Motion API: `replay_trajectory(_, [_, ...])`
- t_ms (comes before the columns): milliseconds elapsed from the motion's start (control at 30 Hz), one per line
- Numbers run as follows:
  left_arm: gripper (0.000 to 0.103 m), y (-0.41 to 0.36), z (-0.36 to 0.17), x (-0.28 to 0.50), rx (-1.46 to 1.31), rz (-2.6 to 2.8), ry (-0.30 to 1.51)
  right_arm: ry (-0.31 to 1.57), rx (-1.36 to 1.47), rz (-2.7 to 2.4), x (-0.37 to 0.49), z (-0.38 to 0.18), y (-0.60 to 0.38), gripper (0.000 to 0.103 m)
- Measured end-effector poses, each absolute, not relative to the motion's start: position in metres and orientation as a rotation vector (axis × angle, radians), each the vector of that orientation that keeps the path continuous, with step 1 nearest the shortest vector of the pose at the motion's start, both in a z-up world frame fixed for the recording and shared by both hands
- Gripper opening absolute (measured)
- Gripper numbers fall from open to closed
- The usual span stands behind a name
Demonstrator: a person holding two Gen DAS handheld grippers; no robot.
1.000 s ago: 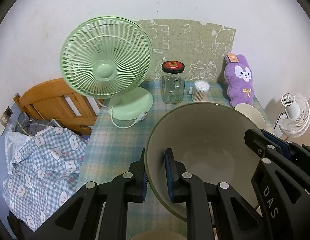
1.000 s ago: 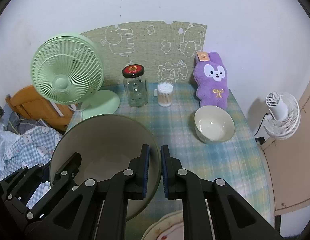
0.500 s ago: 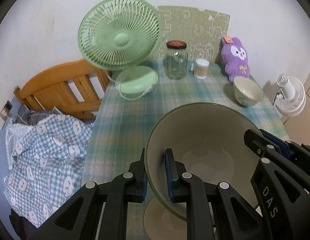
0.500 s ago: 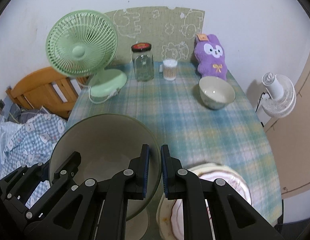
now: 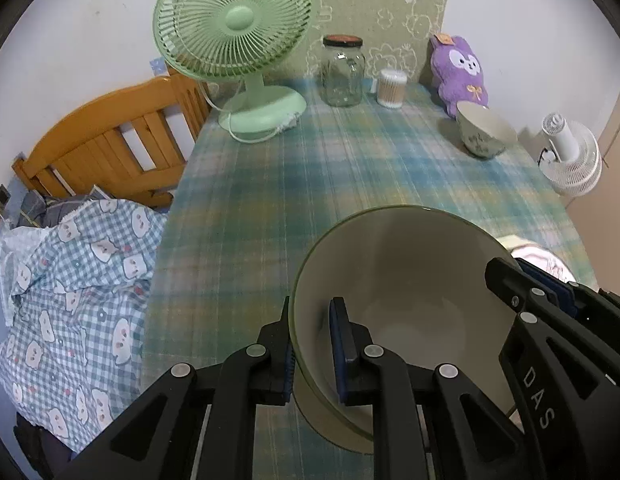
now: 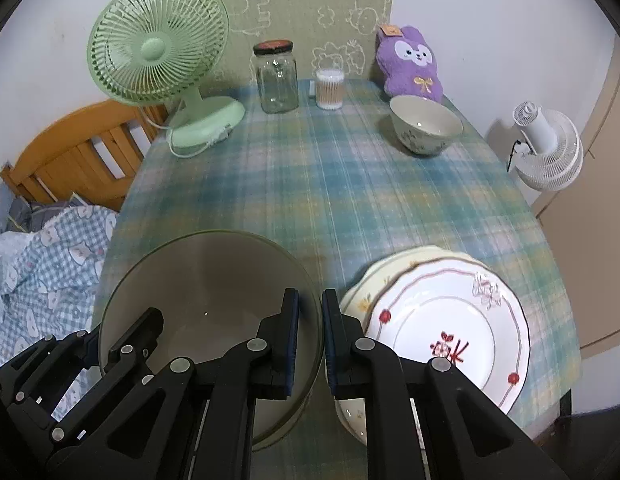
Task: Organize plates and bowls
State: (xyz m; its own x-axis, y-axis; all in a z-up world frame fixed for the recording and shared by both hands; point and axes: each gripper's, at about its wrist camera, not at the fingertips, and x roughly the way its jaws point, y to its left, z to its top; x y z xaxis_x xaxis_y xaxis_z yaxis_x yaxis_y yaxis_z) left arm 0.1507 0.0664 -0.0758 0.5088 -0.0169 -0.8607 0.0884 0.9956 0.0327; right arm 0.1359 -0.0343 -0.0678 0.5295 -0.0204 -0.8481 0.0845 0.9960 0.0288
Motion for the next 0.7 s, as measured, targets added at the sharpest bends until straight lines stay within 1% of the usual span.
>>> replay_trajectory(433, [0.012, 0.068, -0.101, 0.139, 0.073, -0.076, 1.108, 1.077, 0.057, -0.075, 0.125, -0.095, -0.032, 0.015])
replay_trajectory(700, [0.013, 0.069, -0.102, 0.136, 0.083, -0.076, 1.092, 1.084, 0.038, -0.085, 0.126, -0.098, -0.029, 0.015])
